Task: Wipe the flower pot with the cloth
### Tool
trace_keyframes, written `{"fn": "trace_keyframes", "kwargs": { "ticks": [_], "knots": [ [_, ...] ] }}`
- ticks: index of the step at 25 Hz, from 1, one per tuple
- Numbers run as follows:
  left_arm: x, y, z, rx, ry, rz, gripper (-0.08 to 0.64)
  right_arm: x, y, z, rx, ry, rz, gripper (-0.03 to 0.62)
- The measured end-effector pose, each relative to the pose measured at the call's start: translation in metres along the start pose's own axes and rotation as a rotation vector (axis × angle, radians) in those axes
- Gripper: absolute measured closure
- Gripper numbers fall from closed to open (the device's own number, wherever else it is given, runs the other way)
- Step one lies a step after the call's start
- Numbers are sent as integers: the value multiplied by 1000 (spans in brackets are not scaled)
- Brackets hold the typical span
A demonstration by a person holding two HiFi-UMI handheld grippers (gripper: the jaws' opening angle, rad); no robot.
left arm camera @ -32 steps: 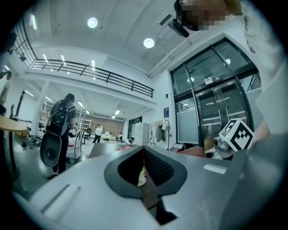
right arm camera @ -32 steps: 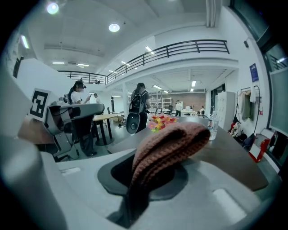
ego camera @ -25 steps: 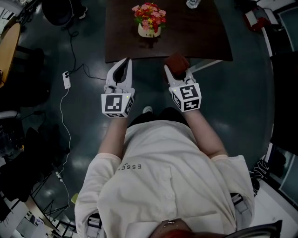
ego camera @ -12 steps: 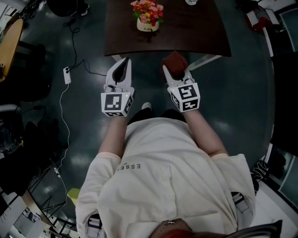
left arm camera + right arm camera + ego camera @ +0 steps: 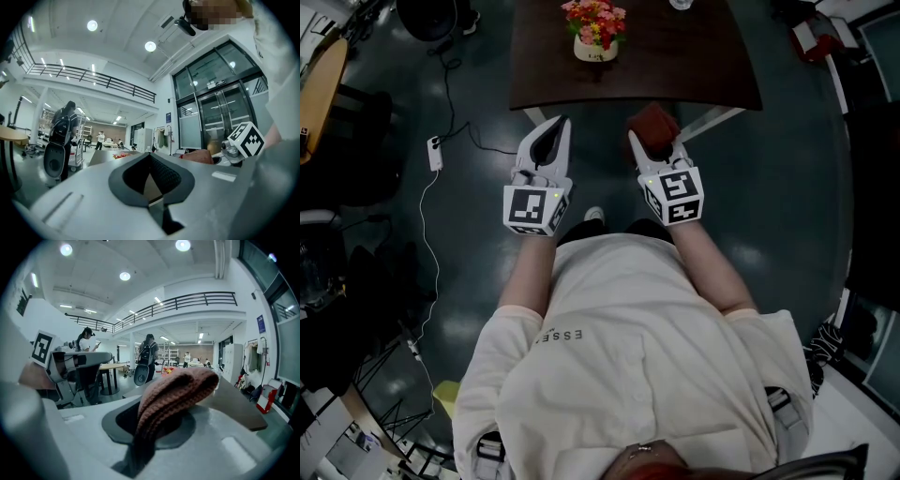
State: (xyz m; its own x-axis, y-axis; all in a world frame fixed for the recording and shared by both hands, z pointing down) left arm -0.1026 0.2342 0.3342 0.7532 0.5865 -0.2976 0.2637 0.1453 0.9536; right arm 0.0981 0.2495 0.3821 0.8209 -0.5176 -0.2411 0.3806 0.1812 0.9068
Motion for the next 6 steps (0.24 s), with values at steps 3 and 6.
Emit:
{"fn": "trace_keyframes", "kwargs": {
  "ticks": [3,6],
  "knots": [
    [4,1,-3,-13,19,10,548,-2,0,-4,8,5,-2,548],
    [5,3,-7,-21,25,8,548,-7,1,-6,11,4,-3,548]
  ]
}}
Point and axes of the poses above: the fingertips, and each gripper's own axes: z forward along the fingers, x to its right, y out of its underside, the point moved 8 cm from there along -z, backward along the fingers, and after that the axes turned 14 degrees about -z, right-handed, at the moved point
